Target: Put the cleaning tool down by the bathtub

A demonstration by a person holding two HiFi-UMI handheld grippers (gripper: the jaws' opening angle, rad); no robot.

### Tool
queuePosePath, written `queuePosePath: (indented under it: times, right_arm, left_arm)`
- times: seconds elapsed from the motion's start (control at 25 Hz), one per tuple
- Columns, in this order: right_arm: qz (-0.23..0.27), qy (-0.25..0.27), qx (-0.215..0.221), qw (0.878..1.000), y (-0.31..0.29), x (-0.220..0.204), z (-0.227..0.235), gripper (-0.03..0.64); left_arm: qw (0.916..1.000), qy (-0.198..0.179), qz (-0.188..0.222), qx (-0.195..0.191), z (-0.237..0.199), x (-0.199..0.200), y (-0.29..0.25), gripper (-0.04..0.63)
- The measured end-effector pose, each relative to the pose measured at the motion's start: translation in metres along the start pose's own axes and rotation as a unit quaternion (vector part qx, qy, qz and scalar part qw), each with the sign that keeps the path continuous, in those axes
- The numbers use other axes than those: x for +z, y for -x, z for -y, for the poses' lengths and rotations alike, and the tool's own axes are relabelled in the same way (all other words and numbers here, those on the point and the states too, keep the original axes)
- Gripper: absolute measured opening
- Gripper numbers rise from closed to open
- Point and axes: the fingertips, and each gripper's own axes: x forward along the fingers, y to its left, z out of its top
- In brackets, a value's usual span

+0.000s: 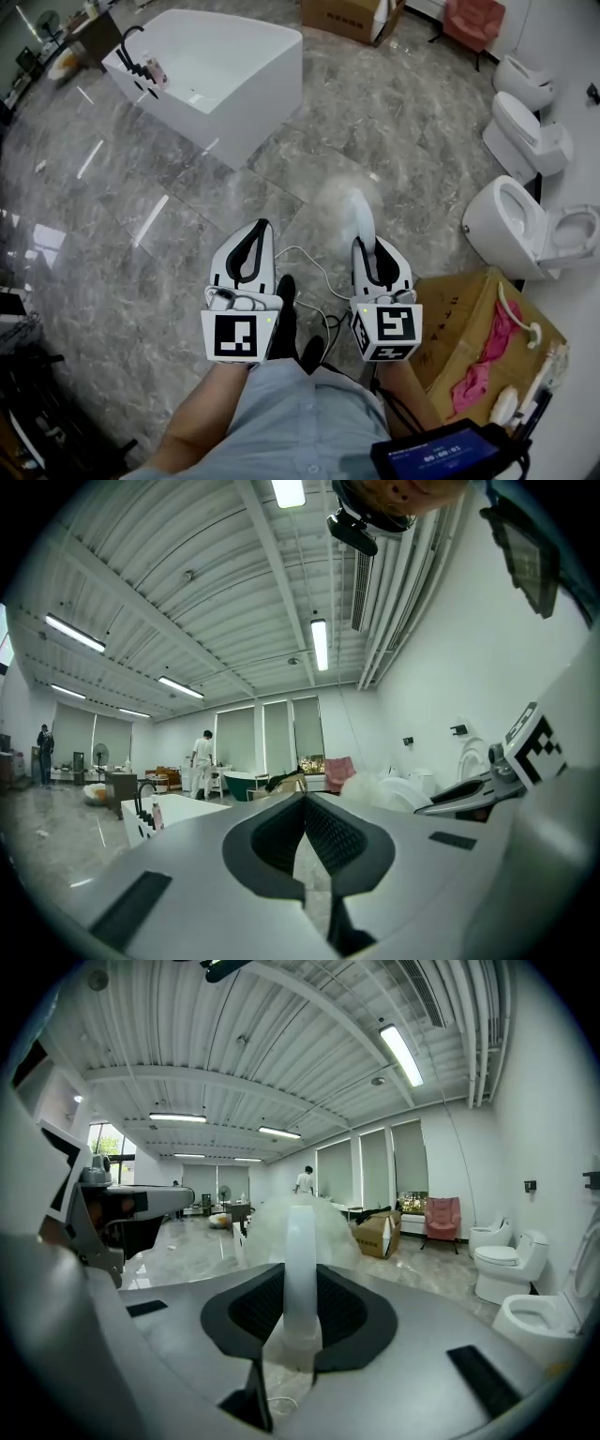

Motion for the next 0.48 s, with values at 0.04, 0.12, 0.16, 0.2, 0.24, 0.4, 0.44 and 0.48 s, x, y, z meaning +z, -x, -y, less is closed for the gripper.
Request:
queuePosePath:
  times: [0.04,0.12,0.16,0.2,0.24,0.4,0.44,0.48]
  right_arm:
    - [-0.003,0.001,0.001,1.000,-0.012,0.003,0.000,0.096]
    - [-0.008,0.002,0.004,1.000,-0.039,0.010,-0.002,0.097]
    - [-0.011,0.003,0.005,1.000,-0.053,0.014,-0.003,0.097]
    - [-0.012,0.004,0.006,1.000,-0.066,0.020,-0.005,0.096]
    - [-0.012,0.006,0.006,1.000,-0.079,0.026,-0.007,0.096]
    - [0.000,0.015,0.004,1.000,-0.125,0.059,-0.017,0.095]
    - [0.004,0.017,0.004,1.000,-0.136,0.067,-0.018,0.096]
    - [0.008,0.020,0.003,1.000,-0.146,0.074,-0.020,0.096]
  left_arm:
    - [1.0000,0.001,0.002,0.000,-0.009,-0.001,-0.010,0.015]
    - [1.0000,0.005,0.003,0.000,-0.027,-0.001,-0.030,0.015]
    - [1.0000,0.007,0.002,0.000,-0.037,-0.002,-0.040,0.015]
    - [1.0000,0.009,0.002,-0.001,-0.047,-0.002,-0.049,0.015]
    - [0.9999,0.011,0.002,-0.001,-0.059,-0.001,-0.058,0.015]
    - [0.9999,0.011,0.012,0.003,-0.104,0.006,-0.090,0.015]
    - [0.9998,0.011,0.015,0.004,-0.114,0.009,-0.097,0.015]
    - [0.9998,0.011,0.018,0.004,-0.122,0.012,-0.104,0.015]
